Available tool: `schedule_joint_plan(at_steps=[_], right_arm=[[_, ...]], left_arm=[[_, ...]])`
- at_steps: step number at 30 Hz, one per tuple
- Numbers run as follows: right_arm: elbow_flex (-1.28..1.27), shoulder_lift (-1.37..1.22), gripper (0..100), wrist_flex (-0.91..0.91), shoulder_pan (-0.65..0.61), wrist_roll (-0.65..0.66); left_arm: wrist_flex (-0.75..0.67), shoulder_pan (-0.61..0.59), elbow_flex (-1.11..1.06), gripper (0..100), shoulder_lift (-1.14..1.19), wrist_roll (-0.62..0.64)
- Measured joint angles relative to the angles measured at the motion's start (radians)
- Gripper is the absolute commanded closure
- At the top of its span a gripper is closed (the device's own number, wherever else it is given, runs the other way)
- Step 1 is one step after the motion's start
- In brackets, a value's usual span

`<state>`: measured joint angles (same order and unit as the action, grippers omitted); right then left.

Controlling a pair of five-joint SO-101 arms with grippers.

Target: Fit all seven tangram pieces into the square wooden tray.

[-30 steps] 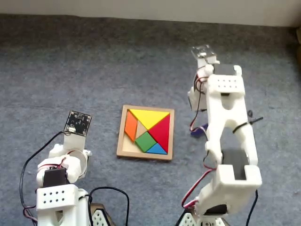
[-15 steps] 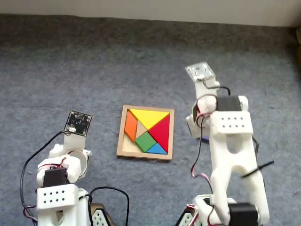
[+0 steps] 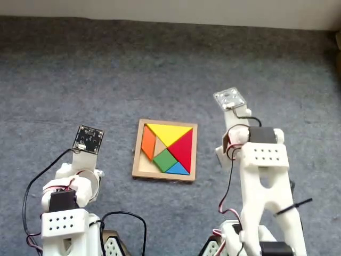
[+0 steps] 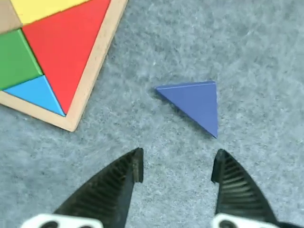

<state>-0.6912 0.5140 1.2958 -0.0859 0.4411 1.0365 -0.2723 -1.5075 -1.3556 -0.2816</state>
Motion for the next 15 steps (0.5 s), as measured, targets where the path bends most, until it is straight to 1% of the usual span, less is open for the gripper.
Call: schedule_joint_plan(at_steps=[5, 10, 15], right_arm=[[0.0, -0.166, 74.6, -0.043, 0.0, 0.087], [0.025, -0.35, 74.6, -0.155, 0.048, 0.115], [0.095, -0.514, 74.9, -0.187, 0.061, 0.176]], left_arm=[[0.0, 0.0, 0.0, 85, 0.0, 0.0], [0.0, 0.0, 0.0, 85, 0.0, 0.0], [0.0, 0.0, 0.0, 85, 0.0, 0.0]])
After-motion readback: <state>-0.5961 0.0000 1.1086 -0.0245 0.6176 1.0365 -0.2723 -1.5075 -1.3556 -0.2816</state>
